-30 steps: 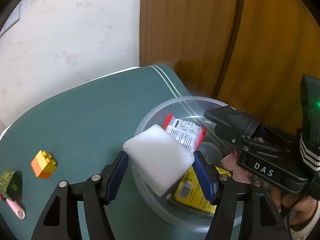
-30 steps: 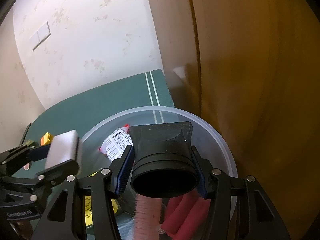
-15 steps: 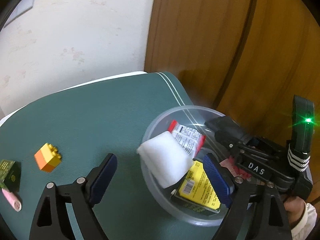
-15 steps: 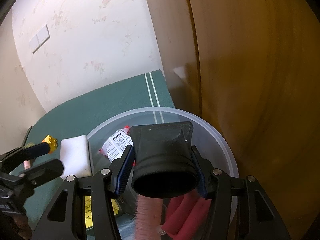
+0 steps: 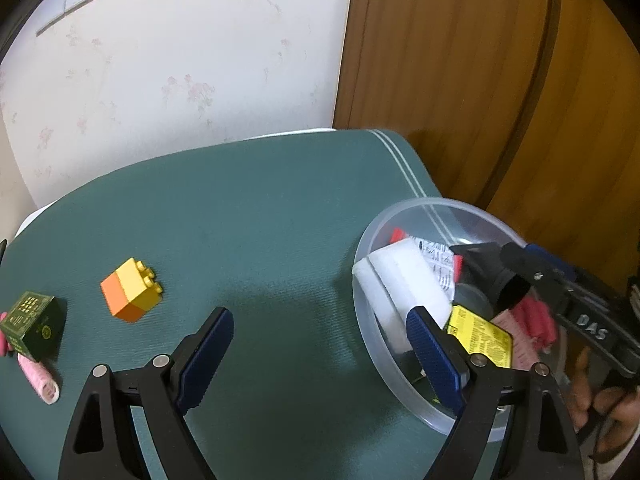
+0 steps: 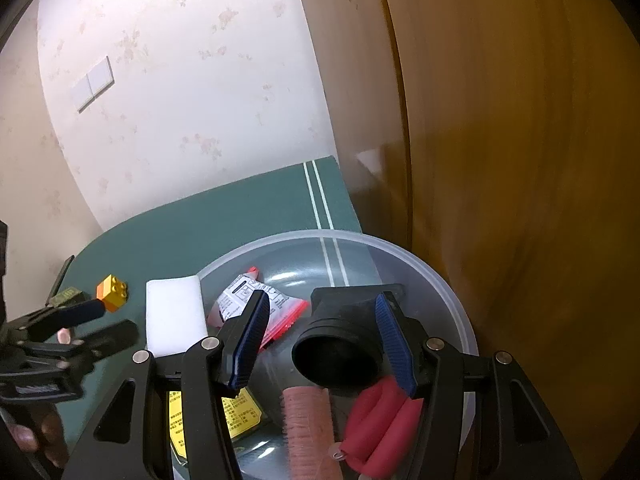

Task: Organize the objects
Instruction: 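Withdraw both tools from the bowl toward the pink roller and green box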

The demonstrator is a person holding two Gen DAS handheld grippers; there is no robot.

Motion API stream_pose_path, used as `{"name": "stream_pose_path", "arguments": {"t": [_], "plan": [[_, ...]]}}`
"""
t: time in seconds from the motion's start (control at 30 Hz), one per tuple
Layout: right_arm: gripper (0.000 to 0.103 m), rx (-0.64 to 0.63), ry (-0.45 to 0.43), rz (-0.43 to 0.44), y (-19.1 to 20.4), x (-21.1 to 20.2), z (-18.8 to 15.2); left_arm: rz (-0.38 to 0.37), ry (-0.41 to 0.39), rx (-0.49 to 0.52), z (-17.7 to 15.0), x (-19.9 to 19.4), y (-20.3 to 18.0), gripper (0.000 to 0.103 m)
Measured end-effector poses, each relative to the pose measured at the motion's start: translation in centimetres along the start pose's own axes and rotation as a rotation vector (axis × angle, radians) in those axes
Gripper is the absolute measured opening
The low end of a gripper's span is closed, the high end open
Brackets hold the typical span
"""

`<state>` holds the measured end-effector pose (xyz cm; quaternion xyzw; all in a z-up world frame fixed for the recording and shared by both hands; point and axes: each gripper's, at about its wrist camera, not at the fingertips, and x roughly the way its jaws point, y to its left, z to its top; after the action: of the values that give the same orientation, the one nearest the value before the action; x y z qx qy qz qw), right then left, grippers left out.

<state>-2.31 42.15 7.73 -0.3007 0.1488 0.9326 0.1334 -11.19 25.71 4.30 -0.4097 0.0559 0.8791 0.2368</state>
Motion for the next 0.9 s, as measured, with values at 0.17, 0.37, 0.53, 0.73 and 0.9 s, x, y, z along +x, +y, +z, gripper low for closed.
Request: {"name": "stream_pose_path", "arguments": {"t": [0.17,0.37,0.53,0.73,0.9], "plan": [[0.057,0.0,-0.001,0.002,0.0,0.1,-0.1,0.016,0.019,0.027,0.4,1.4,-1.0,0.091],[0.057,0.008,-0.019,0.005,-0.2,-0.3,-0.3,0.021,0.039,0.046,0.0,1.7,-1.2,0.091],[0.062,0.036,-0.032,0.006,-0.7,-0.7,-0.3,0.024,0.015,0.024,-0.3,0.2,-0.5,0.097],[0.072,0.053,-0.045,0.017,-0.6,-1.0,-0.5,0.036,-0.006,-0.006,-1.0,-1.6,0.7,0.1],[0.072,0.027,-0.05,0.03,0.6,-1.3,-0.8,0.052,-0.007,-0.033,-1.8,-2.4,2.0,0.102]]}}
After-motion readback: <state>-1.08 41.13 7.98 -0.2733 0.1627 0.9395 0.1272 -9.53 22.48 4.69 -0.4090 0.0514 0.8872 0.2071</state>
